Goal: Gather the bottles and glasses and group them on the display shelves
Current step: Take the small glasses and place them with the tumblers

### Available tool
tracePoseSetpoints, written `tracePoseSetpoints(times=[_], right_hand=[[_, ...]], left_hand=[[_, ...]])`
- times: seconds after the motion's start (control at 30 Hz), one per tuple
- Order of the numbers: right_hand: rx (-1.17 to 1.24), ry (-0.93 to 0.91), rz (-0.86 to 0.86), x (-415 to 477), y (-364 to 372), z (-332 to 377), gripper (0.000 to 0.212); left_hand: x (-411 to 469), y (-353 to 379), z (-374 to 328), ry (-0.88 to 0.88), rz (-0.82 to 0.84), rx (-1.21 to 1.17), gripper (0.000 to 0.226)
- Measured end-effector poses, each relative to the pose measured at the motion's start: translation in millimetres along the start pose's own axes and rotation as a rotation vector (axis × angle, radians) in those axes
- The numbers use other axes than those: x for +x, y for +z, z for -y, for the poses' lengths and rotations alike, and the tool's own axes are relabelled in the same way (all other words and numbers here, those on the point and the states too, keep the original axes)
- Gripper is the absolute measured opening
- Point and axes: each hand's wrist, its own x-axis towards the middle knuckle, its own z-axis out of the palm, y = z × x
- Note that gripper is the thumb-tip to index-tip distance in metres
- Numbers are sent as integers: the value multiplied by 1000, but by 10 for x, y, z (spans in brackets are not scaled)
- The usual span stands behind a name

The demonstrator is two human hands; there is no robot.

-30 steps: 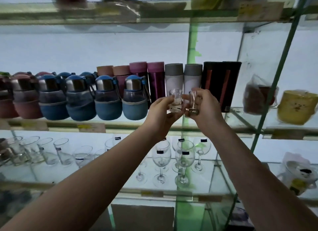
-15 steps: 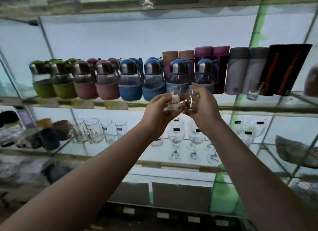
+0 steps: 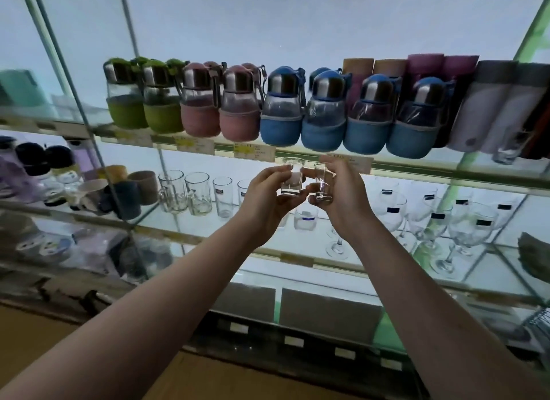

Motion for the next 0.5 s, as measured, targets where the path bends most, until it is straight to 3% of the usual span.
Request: tracePoseSetpoints(times=[0.5], right_hand=[[57, 171, 40, 476, -184, -609, 23]], left_hand=[[354, -183, 498, -31, -121, 162, 13]])
